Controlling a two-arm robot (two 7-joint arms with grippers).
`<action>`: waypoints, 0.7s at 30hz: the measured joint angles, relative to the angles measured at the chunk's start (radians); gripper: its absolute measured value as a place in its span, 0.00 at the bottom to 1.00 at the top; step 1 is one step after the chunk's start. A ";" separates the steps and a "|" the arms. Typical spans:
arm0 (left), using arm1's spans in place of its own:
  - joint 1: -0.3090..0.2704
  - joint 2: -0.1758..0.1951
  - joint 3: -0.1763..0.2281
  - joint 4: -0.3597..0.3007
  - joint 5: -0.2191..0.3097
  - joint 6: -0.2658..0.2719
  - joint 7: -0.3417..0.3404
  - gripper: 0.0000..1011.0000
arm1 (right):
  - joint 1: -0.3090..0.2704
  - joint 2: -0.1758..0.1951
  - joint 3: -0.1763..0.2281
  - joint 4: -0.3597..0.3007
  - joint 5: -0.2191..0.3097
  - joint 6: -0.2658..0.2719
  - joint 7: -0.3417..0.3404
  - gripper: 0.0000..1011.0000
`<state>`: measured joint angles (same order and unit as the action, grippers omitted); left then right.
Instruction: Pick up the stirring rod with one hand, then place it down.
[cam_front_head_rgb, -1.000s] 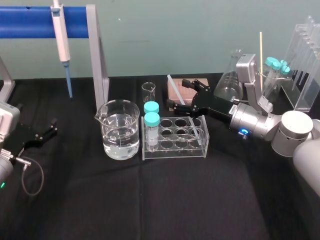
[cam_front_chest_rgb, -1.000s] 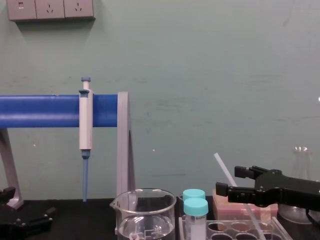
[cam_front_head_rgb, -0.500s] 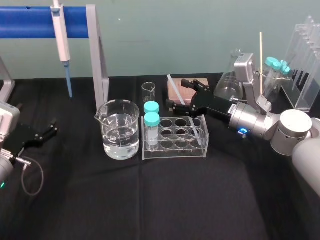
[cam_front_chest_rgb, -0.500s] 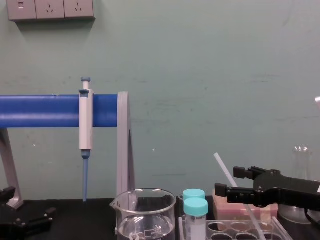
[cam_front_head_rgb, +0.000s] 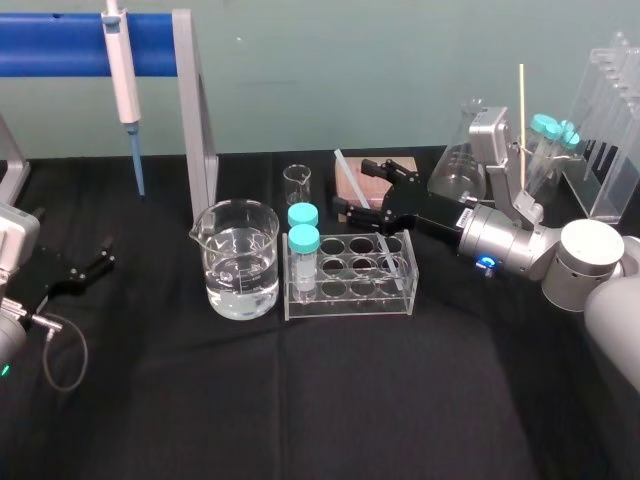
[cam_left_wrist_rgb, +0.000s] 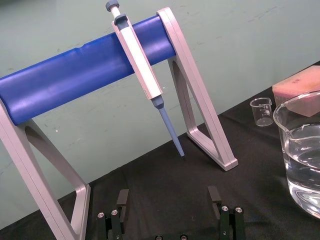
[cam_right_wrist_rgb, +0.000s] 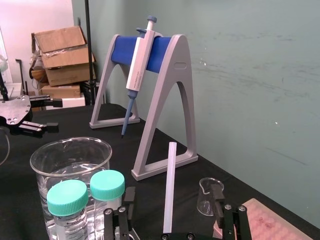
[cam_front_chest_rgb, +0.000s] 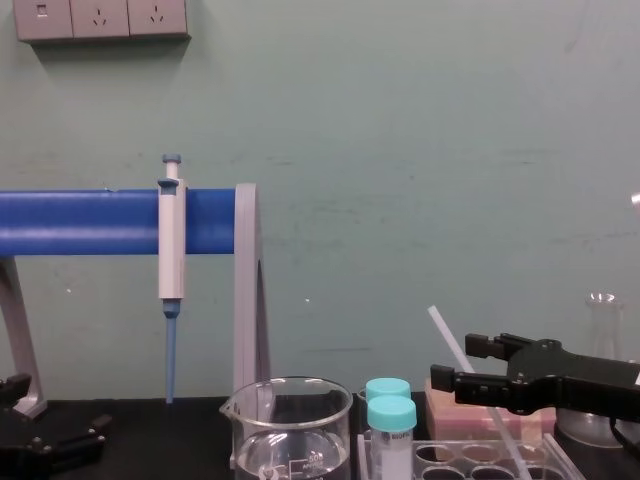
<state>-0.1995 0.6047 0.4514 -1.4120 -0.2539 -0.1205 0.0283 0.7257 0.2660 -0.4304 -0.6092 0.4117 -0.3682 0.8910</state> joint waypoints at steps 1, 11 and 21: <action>0.000 0.000 0.000 0.000 0.000 0.000 0.000 0.99 | 0.000 0.000 0.000 0.000 0.000 0.000 0.000 0.91; 0.000 0.000 0.000 0.000 0.000 0.000 0.000 0.99 | -0.001 0.000 0.000 0.000 0.000 0.000 0.000 0.65; 0.000 0.000 0.000 0.000 0.000 0.000 0.000 0.99 | -0.001 0.000 0.000 -0.001 0.000 0.000 0.000 0.33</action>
<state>-0.1995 0.6047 0.4514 -1.4120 -0.2539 -0.1205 0.0283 0.7249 0.2660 -0.4305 -0.6097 0.4121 -0.3681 0.8910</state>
